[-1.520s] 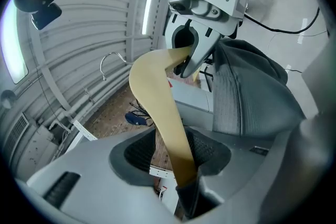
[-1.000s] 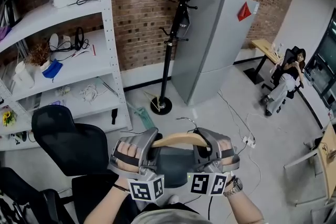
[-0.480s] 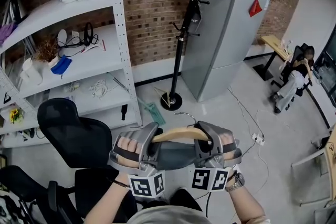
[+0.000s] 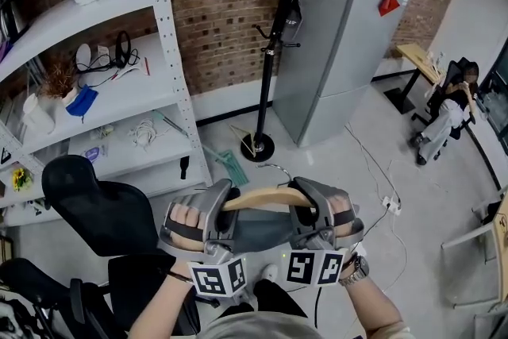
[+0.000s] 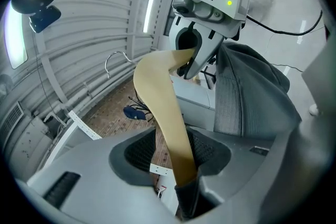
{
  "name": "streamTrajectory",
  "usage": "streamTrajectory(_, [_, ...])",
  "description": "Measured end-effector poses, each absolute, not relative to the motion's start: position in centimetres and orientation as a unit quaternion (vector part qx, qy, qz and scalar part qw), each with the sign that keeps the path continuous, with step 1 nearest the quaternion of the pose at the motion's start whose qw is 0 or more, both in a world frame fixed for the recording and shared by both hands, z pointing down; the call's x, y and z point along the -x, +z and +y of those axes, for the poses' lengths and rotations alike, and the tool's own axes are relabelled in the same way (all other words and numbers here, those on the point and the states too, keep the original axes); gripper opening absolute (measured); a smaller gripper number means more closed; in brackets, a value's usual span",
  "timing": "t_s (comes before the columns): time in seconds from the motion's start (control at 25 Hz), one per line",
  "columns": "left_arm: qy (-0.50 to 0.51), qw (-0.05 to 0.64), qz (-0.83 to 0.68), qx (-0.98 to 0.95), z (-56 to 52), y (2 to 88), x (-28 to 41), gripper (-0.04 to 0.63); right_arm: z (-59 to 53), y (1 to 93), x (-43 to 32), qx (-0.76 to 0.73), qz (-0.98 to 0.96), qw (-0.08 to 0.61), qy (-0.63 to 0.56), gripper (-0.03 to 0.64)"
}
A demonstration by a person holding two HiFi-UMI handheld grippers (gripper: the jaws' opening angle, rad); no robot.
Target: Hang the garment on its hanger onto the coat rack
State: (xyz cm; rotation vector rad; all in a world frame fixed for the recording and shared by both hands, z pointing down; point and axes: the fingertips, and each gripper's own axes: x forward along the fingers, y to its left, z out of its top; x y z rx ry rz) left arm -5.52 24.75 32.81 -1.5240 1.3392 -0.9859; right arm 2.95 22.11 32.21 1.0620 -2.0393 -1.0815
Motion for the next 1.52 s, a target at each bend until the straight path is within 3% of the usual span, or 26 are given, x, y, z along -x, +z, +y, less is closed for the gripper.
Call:
streamTrajectory(0.84, [-0.409, 0.404, 0.561, 0.596, 13.7, 33.1, 0.4, 0.172, 10.8, 32.0, -7.9, -0.377, -0.770, 0.285, -0.428, 0.054])
streamTrajectory(1.52, [-0.376, 0.396, 0.561, 0.622, 2.9, 33.0, 5.4, 0.172, 0.6, 32.6, -3.6, -0.409, -0.764, 0.297, -0.402, 0.054])
